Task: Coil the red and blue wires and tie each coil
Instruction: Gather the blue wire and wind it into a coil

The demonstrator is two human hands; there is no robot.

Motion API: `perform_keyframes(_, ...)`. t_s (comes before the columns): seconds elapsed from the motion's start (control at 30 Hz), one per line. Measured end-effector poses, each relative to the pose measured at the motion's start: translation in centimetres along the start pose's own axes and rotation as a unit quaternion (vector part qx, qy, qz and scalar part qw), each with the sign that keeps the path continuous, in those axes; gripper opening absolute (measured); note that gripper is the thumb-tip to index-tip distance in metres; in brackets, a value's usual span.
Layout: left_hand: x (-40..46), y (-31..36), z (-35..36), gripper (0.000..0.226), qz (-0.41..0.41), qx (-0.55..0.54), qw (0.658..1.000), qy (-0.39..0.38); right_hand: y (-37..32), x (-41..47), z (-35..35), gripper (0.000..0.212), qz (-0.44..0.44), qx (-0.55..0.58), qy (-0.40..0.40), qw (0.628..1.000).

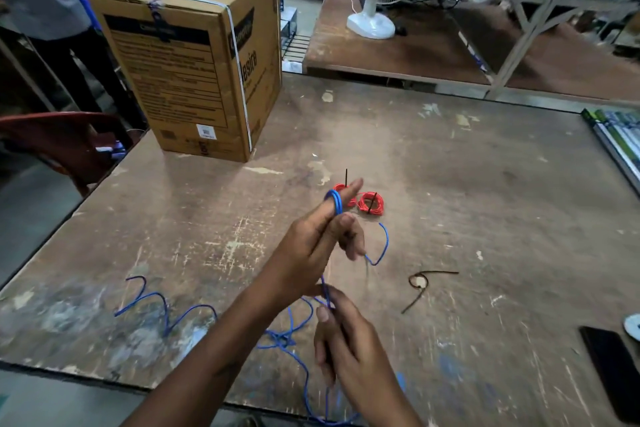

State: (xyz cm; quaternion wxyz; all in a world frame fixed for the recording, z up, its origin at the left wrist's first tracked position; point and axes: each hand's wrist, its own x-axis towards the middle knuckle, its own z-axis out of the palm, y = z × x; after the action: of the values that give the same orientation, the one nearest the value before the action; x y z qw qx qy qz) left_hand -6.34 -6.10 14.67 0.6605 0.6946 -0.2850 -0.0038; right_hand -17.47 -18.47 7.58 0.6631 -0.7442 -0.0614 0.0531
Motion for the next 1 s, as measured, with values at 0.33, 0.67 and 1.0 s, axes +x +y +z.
perform_keyframes(0.33, -1.2, -3.9, -2.9, 0.041, -0.032, 0.212, 0.976, -0.049, -6.3, 3.6, -5.4, 0.020, -0.050, 0.116, 0.099, 0.987)
perform_keyframes(0.67, -2.6, 0.6, -2.1, 0.056, -0.076, -0.087, 0.975, -0.191, -3.7, 10.1, -5.0, 0.017, -0.018, 0.141, 0.174, 0.974)
perform_keyframes(1.0, -0.5, 0.2, -0.9, 0.040, -0.055, -0.008, 0.997, -0.060, 2.1, 1.1, 2.0, 0.027, 0.000, 0.074, 0.134, 0.988)
